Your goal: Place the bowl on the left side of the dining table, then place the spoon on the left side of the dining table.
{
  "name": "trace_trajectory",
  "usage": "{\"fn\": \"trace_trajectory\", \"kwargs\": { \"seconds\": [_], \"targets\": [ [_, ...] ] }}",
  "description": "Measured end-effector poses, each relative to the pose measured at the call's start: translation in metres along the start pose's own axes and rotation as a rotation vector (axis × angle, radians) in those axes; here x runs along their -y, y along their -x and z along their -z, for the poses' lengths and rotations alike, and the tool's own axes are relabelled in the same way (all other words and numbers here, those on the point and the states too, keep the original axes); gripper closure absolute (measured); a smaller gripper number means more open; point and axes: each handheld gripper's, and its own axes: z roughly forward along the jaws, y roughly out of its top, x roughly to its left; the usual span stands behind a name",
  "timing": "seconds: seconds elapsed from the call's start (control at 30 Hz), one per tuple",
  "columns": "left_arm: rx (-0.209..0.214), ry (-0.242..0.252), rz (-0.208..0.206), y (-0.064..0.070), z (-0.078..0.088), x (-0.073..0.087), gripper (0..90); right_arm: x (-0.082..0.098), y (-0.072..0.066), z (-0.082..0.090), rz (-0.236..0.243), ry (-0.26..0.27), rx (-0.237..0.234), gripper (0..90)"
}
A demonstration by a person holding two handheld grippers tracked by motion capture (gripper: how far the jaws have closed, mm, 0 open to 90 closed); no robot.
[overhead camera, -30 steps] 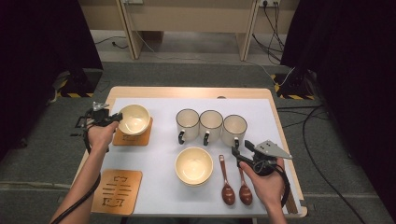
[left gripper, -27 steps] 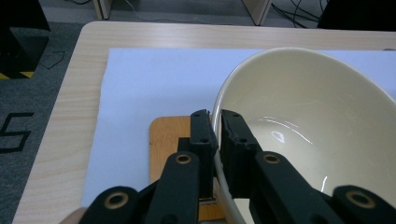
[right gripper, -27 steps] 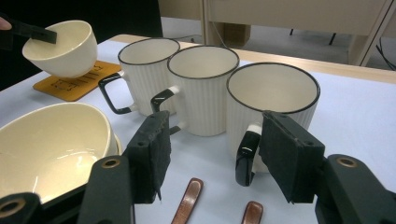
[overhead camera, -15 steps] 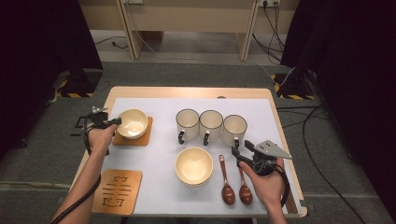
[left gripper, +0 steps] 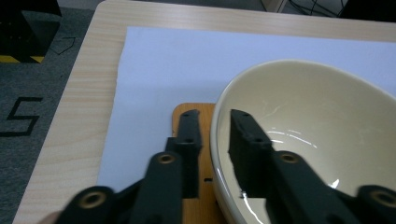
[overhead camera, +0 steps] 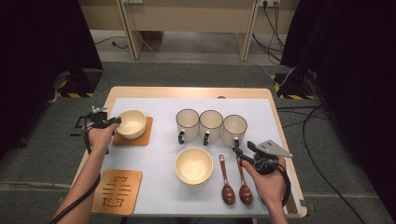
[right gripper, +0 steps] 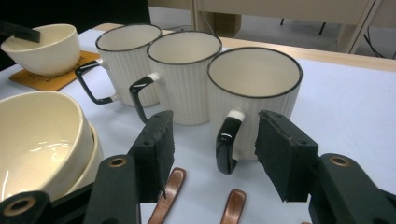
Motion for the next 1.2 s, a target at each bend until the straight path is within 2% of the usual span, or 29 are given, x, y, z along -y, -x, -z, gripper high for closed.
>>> {"fn": "trace_trajectory", "kwargs": {
  "seconds": [0.03,0.07,0.1,0.13,0.2,0.23,0.27,0.3,0.37,0.77,0.8,0.93,0.97,1.03,1.07,1.2],
  "targets": [
    [0.006,0.012,-0.002,0.0,0.002,-0.001,61.5,0.0,0.0,0.0,0.004,-0.002,-0.002,48.1],
    [0.012,0.035,-0.003,0.0,0.006,-0.002,52.4,0.001,0.002,-0.001,0.001,-0.022,0.005,48.8],
    [0.012,0.035,-0.003,0.0,0.006,-0.002,48.6,0.001,0.002,-0.001,0.001,-0.022,0.005,48.8],
    [0.012,0.059,-0.017,0.001,0.012,-0.003,44.4,0.002,0.004,-0.002,-0.009,-0.032,0.011,49.7],
    [0.015,0.073,-0.023,0.002,0.016,-0.004,39.9,0.002,0.005,-0.002,-0.012,-0.037,0.012,50.0],
    [0.013,0.094,-0.031,0.003,0.021,-0.004,39.9,0.003,0.006,-0.003,-0.016,-0.042,0.012,50.2],
    [0.025,0.116,-0.052,0.005,0.029,-0.005,36.1,0.006,0.009,-0.003,-0.026,-0.053,0.015,50.4],
    [0.025,0.116,-0.052,0.005,0.029,-0.005,34.4,0.006,0.009,-0.003,-0.026,-0.053,0.015,50.4],
    [0.043,0.138,-0.049,0.007,0.037,-0.004,33.2,0.008,0.012,-0.002,-0.035,-0.062,0.019,50.9],
    [0.055,0.149,-0.059,0.011,0.051,0.008,33.3,0.015,0.016,0.005,-0.059,-0.121,0.041,56.5],
    [0.053,0.16,-0.065,0.012,0.055,0.012,33.4,0.016,0.016,0.003,-0.068,-0.151,0.039,57.4],
    [0.045,0.163,-0.079,0.014,0.058,0.015,33.7,0.017,0.017,-0.001,-0.075,-0.207,0.031,58.9],
    [0.052,0.158,-0.086,0.015,0.059,0.014,33.7,0.017,0.017,-0.001,-0.075,-0.207,0.031,58.9],
    [0.052,0.169,-0.094,0.017,0.062,0.014,34.3,0.018,0.019,-0.002,-0.091,-0.241,0.031,60.0],
    [0.057,0.172,-0.111,0.019,0.065,0.013,36.1,0.018,0.019,-0.003,-0.092,-0.248,0.029,60.2],
    [0.078,0.175,-0.114,0.022,0.069,0.014,37.2,0.017,0.02,-0.004,-0.098,-0.286,0.037,61.1]
  ]
}}
